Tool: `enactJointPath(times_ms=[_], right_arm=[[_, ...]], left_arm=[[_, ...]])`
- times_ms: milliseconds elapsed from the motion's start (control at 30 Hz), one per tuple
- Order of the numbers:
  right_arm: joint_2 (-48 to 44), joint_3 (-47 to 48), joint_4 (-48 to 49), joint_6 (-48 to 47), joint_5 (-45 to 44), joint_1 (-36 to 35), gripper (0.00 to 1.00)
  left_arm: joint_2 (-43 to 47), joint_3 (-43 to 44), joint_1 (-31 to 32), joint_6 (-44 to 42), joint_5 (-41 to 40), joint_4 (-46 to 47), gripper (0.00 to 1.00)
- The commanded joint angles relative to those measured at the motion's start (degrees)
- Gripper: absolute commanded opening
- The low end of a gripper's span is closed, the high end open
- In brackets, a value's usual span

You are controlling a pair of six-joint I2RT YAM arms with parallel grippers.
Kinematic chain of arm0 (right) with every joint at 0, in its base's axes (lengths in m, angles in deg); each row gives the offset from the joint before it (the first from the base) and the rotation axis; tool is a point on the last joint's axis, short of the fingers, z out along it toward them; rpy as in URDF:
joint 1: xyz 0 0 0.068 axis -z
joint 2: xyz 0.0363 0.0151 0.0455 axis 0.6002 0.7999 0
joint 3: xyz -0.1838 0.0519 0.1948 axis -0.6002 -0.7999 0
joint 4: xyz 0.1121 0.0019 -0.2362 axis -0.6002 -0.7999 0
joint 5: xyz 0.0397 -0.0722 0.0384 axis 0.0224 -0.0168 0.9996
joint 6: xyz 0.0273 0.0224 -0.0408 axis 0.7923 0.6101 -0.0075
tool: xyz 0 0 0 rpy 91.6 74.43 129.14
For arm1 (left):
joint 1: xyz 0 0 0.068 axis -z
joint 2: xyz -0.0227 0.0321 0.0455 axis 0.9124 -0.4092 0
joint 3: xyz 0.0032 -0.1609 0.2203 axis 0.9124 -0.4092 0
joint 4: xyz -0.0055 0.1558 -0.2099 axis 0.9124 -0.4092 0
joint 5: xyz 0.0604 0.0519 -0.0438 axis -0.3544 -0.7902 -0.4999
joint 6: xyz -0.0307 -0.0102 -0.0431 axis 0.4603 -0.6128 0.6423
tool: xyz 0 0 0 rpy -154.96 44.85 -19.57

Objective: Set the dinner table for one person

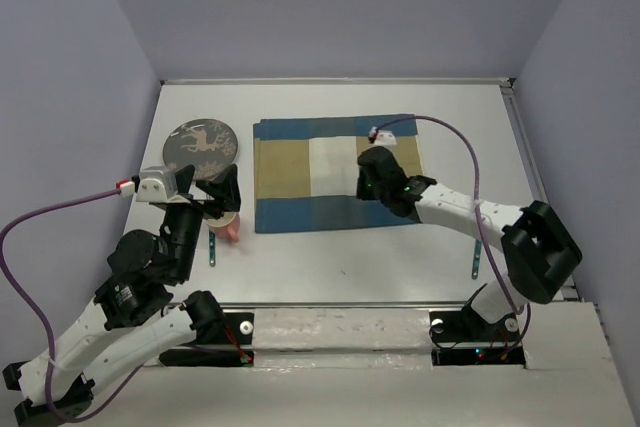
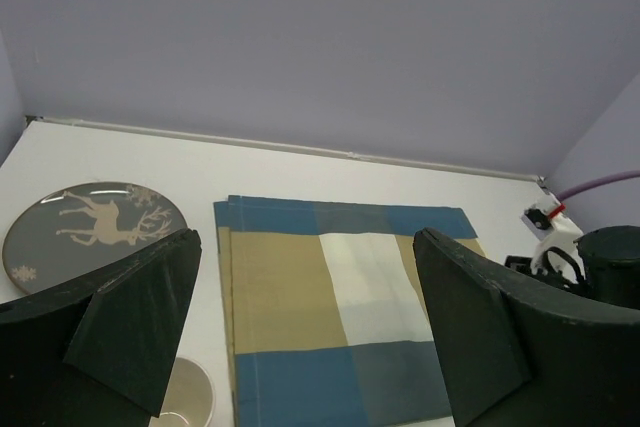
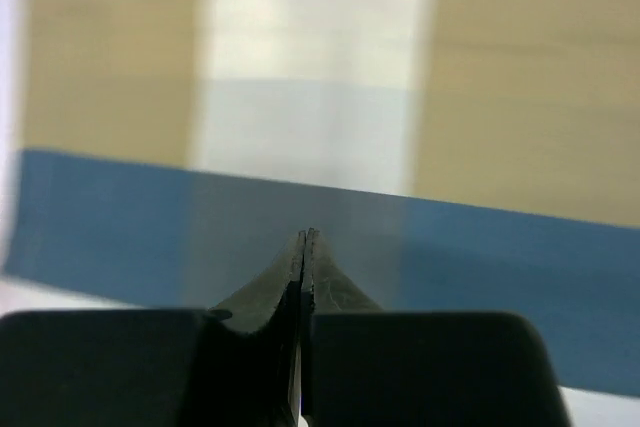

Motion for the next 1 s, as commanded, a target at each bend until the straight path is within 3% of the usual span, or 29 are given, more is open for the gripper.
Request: enactJointPath(times_ms=[0,233,400,767,967], right_arm=[[-3.9,-10.4,-1.9,4.0,-2.8,10.1,0.00],[-7.5,-16.5,-0.9,1.8,-0.3,18.5,0.00],[-7.9,-20.6,-1.2,6.1,4.3,22.3,0.00],[-7.8,-23.0,-5.3,12.5,7.0,23.5,0.00],[-15.7,-26.5,-7.8,13.6,5.4,23.5,0.00]], left_arm=[[-0.5,-0.4,-0.3,-0.4,-0.7,3.2,0.99],[-0.6,-0.4,-0.3,-0.6,-0.2,3.4,0.99],[0.0,-0.4,-0.4,-0.6,-0.6,3.4,0.99],[0.3,-0.7,-0.3,-0.5,-0.3,3.5,0.99],[-0.2,-0.6,-0.4,-0.4,0.3,3.7,0.99]])
